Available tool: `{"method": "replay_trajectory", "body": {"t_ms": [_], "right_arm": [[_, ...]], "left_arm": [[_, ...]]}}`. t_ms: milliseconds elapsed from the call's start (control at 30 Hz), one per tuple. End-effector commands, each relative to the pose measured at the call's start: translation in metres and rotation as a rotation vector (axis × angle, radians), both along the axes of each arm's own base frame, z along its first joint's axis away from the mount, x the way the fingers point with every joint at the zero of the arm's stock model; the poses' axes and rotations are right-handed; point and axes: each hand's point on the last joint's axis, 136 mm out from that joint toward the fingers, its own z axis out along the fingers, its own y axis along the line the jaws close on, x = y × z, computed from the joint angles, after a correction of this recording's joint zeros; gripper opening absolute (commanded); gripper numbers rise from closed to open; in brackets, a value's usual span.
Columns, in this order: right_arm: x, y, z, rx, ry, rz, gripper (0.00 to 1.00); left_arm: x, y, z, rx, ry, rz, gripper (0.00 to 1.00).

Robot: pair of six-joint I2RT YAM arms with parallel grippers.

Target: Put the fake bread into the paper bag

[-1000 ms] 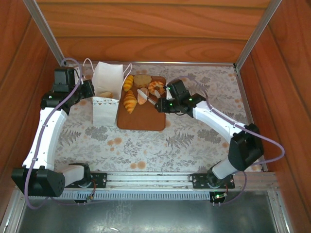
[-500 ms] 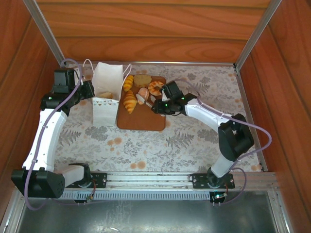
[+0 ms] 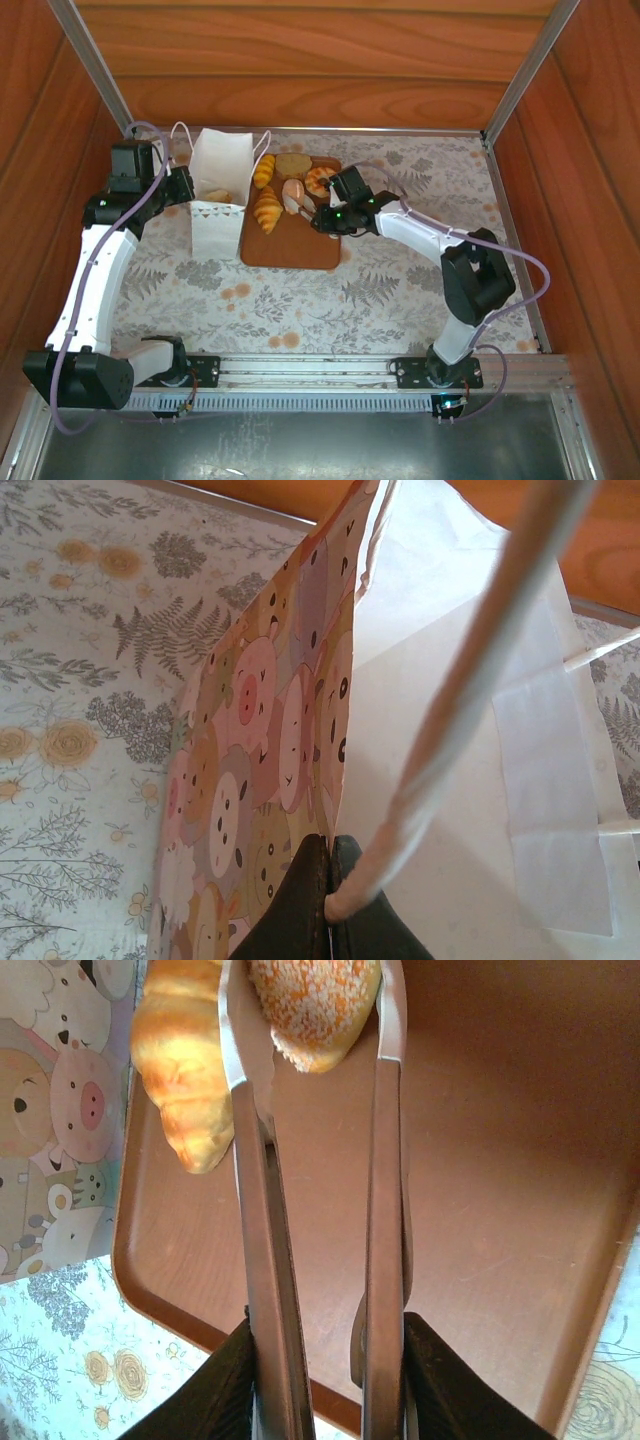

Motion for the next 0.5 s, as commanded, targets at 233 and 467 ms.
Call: {"method": "replay_trajectory", "body": {"t_ms": [233, 467], "right_arm": [[-0.013, -0.034, 0.089, 0.028, -0.260, -0.010, 0.22], [-0.029, -0.057, 0.150, 0.041, -0.427, -0.003, 0.21]], "left_arm": [[-0.004, -0.001, 0.014, -0.003, -0.066, -0.011, 0.00], [-0.003, 0.000, 0.017, -0.007, -0.072, -0.004, 0.00]]}}
